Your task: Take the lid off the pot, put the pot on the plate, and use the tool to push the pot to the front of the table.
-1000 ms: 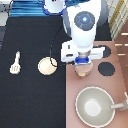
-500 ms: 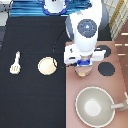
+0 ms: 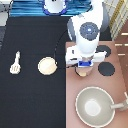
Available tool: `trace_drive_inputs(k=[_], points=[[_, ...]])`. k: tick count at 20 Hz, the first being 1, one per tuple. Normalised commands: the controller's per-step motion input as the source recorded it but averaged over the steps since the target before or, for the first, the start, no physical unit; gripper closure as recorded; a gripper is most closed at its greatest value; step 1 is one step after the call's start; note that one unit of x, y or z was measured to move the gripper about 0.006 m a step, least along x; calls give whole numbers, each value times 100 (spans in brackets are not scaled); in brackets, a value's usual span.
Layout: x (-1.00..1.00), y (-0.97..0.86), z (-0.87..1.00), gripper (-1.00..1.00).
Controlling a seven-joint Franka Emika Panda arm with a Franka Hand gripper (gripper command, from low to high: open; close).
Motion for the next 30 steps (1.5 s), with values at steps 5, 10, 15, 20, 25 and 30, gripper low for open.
trace_drive_inputs(k=[5,10,15,20,25,30], points=[[3,5,5,100],[5,0,63,100],[-62,-1,97,100],[-100,-2,83,100],[-99,0,58,100],[-100,0,1,100]])
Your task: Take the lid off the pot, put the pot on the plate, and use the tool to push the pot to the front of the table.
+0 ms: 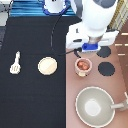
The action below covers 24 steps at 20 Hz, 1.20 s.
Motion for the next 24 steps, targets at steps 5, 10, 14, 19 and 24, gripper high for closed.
trace_drive_inputs(k=[5,10,14,19,24], points=[[-100,-5,-51,100],[-100,-13,-78,100],[-100,-14,-88,100],[-100,-14,-84,100],[-65,7,-43,100]])
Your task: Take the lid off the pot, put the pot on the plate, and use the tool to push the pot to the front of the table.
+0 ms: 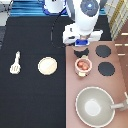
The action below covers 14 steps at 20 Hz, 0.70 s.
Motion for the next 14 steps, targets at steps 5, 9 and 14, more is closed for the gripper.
trace_drive_inputs(k=[5,9,14], points=[[24,12,-41,100],[6,17,-66,100],[-24,27,12,-100]])
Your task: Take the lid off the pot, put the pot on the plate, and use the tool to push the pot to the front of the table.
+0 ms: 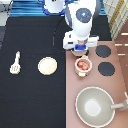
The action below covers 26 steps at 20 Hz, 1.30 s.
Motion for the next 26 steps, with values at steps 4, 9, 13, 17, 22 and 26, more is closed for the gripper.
trace_drive_inputs(k=[4,9,13,17,22,26], points=[[-49,33,60,-100],[-33,31,69,-100],[1,3,99,-100],[67,-4,94,-100],[93,-11,79,-100],[97,-10,77,-100]])
